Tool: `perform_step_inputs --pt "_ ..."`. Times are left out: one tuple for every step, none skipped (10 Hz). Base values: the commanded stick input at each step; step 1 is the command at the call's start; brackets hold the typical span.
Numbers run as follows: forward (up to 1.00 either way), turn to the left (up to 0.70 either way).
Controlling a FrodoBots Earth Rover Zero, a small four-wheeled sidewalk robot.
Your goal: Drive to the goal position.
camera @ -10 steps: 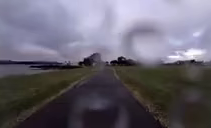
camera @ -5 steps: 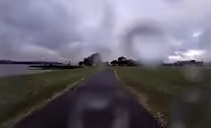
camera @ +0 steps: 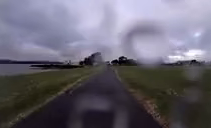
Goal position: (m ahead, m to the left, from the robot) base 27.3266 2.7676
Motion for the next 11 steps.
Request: perform_step_inputs --pt "0.7 0.0" --pt "0.7 0.0" --pt "0.7 0.0" --pt "0.7 0.0" --pt "0.7 0.0" --pt "0.7 0.0" --pt "0.7 0.0" --pt "0.7 0.0" --pt "0.7 0.0" --pt "0.7 0.0" --pt "0.7 0.0"
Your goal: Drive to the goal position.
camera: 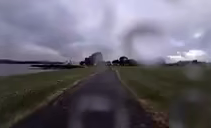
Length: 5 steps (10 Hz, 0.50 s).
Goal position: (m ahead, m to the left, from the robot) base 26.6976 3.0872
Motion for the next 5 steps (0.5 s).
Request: perform_step_inputs --pt "0.7 0.0" --pt "0.7 0.0" --pt "0.7 0.0" --pt "0.7 0.0" --pt "0.7 -0.01"
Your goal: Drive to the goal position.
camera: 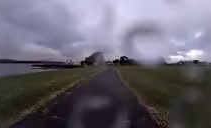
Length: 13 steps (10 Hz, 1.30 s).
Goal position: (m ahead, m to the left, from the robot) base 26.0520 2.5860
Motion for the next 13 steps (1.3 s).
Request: perform_step_inputs --pt "0.7 -0.08" --pt "0.7 -0.14" --pt "0.7 -0.14" --pt "0.7 -0.14" --pt "0.7 -0.14" --pt "0.7 -0.14" --pt "0.7 -0.14" --pt "0.7 -0.14" --pt "0.7 -0.09" --pt "0.7 -0.03" --pt "0.7 0.0" --pt "0.7 0.0" --pt "0.7 0.0"
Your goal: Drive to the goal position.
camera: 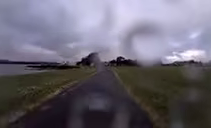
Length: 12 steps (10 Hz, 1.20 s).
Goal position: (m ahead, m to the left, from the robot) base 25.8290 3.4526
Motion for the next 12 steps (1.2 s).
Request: perform_step_inputs --pt "0.7 0.0" --pt "0.7 0.0" --pt "0.7 0.0" --pt "0.7 0.0" --pt "0.7 0.0" --pt "0.7 0.0" --pt "0.7 0.0" --pt "0.7 0.0" --pt "0.7 0.0" --pt "0.7 0.0" --pt "0.7 0.0" --pt "0.7 0.0"
